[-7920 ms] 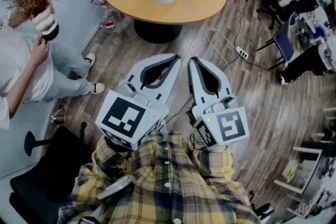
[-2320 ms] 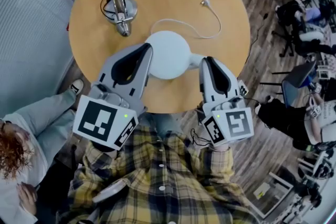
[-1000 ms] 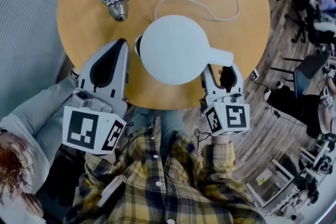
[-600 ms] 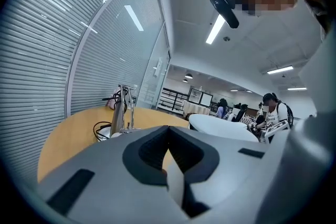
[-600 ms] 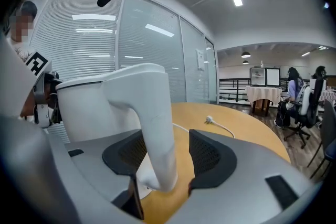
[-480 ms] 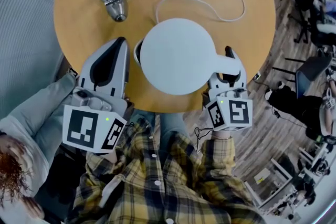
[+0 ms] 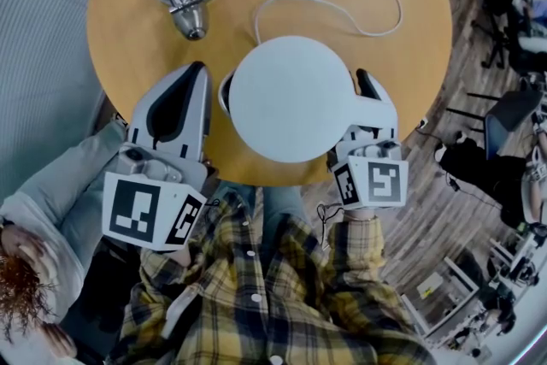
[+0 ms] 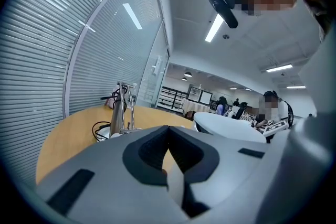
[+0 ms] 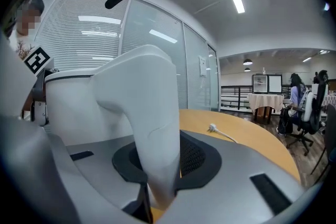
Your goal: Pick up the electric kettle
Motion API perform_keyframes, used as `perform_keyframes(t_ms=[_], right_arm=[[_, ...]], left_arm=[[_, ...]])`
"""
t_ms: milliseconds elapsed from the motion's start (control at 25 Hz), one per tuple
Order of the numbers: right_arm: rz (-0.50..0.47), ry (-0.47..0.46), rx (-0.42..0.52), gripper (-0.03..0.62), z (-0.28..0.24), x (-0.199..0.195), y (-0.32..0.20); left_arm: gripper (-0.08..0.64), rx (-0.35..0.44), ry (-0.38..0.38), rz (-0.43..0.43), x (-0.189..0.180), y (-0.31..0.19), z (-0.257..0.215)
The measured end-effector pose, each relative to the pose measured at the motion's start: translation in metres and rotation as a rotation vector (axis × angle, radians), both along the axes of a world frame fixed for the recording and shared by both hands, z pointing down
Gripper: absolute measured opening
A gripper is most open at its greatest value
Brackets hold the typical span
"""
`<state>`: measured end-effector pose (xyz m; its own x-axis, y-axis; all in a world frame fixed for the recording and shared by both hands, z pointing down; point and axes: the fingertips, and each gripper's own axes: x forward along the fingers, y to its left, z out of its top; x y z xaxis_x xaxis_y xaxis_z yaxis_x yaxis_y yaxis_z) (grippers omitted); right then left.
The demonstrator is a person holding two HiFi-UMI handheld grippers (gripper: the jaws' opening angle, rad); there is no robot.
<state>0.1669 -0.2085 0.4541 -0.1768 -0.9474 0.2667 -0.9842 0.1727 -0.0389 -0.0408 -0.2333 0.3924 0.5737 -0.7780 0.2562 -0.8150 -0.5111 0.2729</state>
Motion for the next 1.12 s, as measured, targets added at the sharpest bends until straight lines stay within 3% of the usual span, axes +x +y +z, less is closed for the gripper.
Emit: perform_keyframes(t_ms=[280, 1120], right_arm=[[0.035, 0.04, 0.017, 0.069, -0.002, 0.001, 0.0], [0.074, -0.003, -0.027, 0.069, 0.001, 0.004, -0.011]], left_arm=[[0.003, 0.004, -0.002, 0.003, 0.0, -0.001, -0.003], [0.003, 0.03, -0.001, 0.0, 0.001, -0.004, -0.022]])
